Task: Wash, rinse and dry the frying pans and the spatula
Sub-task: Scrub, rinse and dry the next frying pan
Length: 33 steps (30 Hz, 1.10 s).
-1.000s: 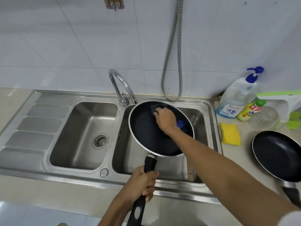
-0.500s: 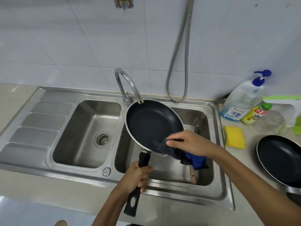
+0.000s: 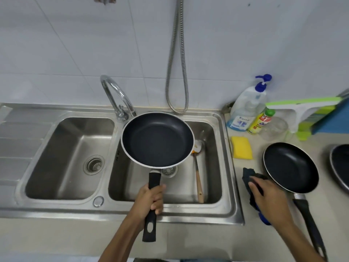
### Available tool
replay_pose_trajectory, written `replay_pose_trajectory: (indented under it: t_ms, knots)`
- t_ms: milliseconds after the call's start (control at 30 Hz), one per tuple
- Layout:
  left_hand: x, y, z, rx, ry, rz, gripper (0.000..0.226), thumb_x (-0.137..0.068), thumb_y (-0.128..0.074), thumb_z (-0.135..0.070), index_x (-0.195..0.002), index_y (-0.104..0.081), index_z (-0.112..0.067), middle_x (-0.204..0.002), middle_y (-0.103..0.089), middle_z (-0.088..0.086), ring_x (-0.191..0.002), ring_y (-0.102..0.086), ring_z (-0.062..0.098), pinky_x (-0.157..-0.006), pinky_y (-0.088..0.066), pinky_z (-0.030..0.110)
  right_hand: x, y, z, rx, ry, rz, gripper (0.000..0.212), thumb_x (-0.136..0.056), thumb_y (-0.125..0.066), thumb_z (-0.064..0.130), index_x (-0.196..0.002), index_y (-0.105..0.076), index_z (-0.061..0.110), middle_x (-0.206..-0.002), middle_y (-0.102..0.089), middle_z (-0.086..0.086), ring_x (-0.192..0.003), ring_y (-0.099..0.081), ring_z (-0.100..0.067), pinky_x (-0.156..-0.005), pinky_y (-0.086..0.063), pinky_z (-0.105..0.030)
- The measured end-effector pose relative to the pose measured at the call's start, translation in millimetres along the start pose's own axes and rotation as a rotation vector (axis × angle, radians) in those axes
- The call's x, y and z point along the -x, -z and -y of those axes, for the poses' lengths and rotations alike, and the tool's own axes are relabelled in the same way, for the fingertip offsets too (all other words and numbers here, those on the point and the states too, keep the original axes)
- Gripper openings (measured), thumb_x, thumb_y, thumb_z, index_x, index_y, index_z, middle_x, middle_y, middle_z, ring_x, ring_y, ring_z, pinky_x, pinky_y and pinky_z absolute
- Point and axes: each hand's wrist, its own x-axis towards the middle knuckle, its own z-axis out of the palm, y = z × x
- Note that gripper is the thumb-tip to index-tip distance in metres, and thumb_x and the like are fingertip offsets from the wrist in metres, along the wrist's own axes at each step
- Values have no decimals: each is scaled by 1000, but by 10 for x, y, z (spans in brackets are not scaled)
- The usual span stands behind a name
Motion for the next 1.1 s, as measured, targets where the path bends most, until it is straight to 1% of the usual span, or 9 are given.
replay_pose_trajectory:
  t_ms: [167, 300, 467, 567, 667, 767, 900, 1000, 1100]
  knots:
    - [-59, -218, 236, -16, -14, -21, 38, -100, -59, -10, -69, -36, -16, -53, -26, 1, -36, -31, 10, -36, -36, 24, 297, -477, -126, 360, -13, 46, 44, -94, -54, 36, -129, -64, 10, -121, -53, -30, -92, -49, -44, -76, -50, -54]
    - [-107, -403, 334, -50, -36, -88, 34, -99, -63, -19, -74, -42, -13, -56, -39, 5, -48, -51, 19, -55, -47, 32, 382, -250, 535, 177, 44, 12, 45, -95, -61, 36, -137, -56, 22, -141, -46, -20, -125, -45, -37, -98, -46, -51]
    - [-101, -568, 354, -86, -93, -134, 43, -93, -68, -42, -79, -55, -3, -64, -55, 11, -70, -66, 31, -75, -54, 45, 597, -182, 1560, -668, -69, 517, 33, -102, -43, 52, -133, -38, 62, -97, -69, 7, -86, -68, -6, -83, -59, -40]
    - [-38, -648, 347, -128, -113, -139, 52, -97, -59, -50, -101, -72, 0, -87, -76, 9, -88, -73, 25, -81, -58, 40, 697, -328, 1849, -782, -74, 578, 33, -104, -36, 53, -130, -31, 72, -117, -67, 13, -95, -70, -7, -82, -62, -37]
    - [48, -662, 314, -196, -110, -101, 48, -103, -46, -52, -114, -77, -16, -101, -74, 7, -88, -76, 11, -68, -56, 20, 826, -455, 1957, -847, -145, 665, 38, -104, -28, 57, -138, -19, 71, -90, -70, 4, -69, -71, -13, -57, -60, -31]
    - [150, -635, 327, -154, -99, -166, 50, -104, -47, -48, -115, -74, -7, -95, -76, 7, -98, -66, 14, -62, -59, 27, 890, -507, 1989, -847, -137, 678, 35, -104, -24, 57, -138, -26, 67, -60, -52, -4, -50, -54, -17, -46, -46, -28]
    - [301, -536, 402, -143, -117, -210, 53, -103, -48, -49, -124, -62, -2, -96, -80, 2, -91, -76, 21, -67, -58, 23, 1037, -492, 2044, -905, -146, 681, 34, -106, -29, 49, -132, -51, 45, -55, -46, 1, -47, -45, -16, -45, -39, -30]
    - [377, -452, 447, -184, -179, -165, 51, -104, -45, -49, -128, -56, -6, -107, -79, -2, -100, -75, 15, -84, -60, 32, 1141, -503, 2063, -935, -135, 651, 33, -106, -36, 46, -136, -47, 52, -55, -46, 4, -46, -45, -16, -40, -39, -27]
    - [457, -332, 449, -215, -202, -81, 45, -104, -44, -49, -129, -56, -13, -111, -78, -4, -96, -76, 21, -69, -60, 32, 1230, -469, 2125, -953, -146, 597, 38, -103, -46, 47, -141, -44, 50, -54, -48, 6, -45, -45, -14, -41, -38, -25]
